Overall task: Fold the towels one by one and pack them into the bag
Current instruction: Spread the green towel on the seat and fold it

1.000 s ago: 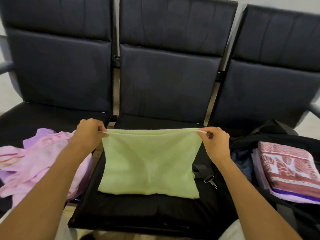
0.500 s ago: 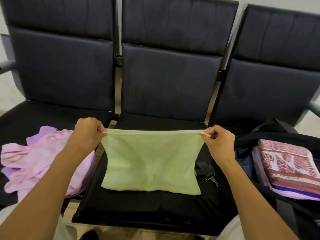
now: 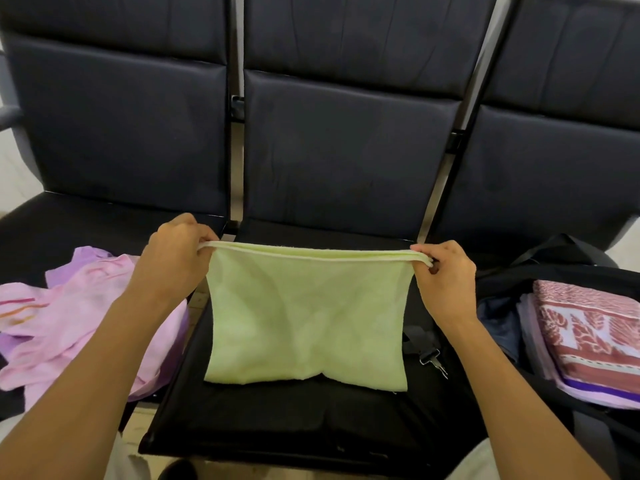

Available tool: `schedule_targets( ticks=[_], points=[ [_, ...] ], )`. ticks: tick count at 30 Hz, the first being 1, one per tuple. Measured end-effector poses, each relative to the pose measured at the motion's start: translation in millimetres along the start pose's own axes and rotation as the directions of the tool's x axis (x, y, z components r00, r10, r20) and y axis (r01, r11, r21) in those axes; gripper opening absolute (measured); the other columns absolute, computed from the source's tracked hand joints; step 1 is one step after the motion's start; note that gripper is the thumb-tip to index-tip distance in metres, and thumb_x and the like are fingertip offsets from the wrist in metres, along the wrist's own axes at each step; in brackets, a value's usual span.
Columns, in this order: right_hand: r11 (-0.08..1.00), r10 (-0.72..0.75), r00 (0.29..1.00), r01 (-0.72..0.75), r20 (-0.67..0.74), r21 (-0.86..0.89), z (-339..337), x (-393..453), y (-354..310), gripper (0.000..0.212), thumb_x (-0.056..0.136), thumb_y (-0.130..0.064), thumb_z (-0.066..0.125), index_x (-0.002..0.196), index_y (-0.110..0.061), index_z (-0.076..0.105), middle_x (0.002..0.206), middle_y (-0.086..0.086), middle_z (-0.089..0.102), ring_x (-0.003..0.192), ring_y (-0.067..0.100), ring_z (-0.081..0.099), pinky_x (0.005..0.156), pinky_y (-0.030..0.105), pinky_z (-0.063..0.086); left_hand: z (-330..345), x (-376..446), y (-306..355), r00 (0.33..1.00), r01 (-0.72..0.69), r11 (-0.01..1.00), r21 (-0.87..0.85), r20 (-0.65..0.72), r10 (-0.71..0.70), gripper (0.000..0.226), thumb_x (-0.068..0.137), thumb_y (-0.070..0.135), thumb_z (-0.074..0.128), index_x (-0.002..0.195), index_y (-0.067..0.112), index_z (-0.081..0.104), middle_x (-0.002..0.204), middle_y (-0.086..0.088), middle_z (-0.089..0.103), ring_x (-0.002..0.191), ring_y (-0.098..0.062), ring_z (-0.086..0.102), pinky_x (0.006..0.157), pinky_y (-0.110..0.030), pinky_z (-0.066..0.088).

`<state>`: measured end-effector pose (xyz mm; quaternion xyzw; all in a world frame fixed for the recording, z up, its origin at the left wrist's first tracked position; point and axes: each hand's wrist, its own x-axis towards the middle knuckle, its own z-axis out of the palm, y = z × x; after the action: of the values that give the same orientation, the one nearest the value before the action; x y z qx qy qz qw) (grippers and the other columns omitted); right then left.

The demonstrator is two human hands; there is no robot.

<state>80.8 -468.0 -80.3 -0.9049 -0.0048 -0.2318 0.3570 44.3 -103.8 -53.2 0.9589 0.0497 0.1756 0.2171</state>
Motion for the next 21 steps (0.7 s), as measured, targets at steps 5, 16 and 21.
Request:
schedule_targets(
  ticks=[5,16,21],
  points=[
    [0.964,0.084,0.993,-0.103,0.084,0.243,0,-2,-3,0.021,0.094,0.001,0.058,0.094,-0.018,0.067,0.102,0.003,0.065,0.07,0.011,0.071,0.065,0.019,0.058,3,-2,3,0.995,0.097,0.974,-0.205,0.03,-0.093,0.021,0.085,-0.005,0.066,0.087,0.014,0.073,0.099,-0.011,0.063,0.061,-0.031,0.067,0.065,-0.044,0.059],
    [0.942,-0.046,0.995,0.015,0.083,0.336,-1,-3,-12,0.003,0.101,-0.003,0.048,0.101,-0.003,0.044,0.151,0.0,0.041,0.108,0.011,0.052,0.071,0.009,0.045,5,-1,22,0.96,-0.165,0.866,-0.473,-0.279,0.031,0.041,0.093,-0.005,0.053,0.1,0.034,0.064,0.109,0.022,0.063,0.092,0.006,0.061,0.08,-0.002,0.043],
    [0.895,-0.097,0.994,0.108,-0.048,0.433,-5,2,-20,0.006,0.102,-0.002,0.044,0.107,-0.005,0.041,0.153,0.003,0.038,0.121,-0.007,0.044,0.082,0.007,0.044,4,3,23,0.877,-0.322,0.824,-0.466,-0.475,0.075,0.032,0.091,-0.009,0.055,0.107,0.016,0.066,0.12,0.001,0.065,0.108,-0.007,0.062,0.09,-0.017,0.05]
  ],
)
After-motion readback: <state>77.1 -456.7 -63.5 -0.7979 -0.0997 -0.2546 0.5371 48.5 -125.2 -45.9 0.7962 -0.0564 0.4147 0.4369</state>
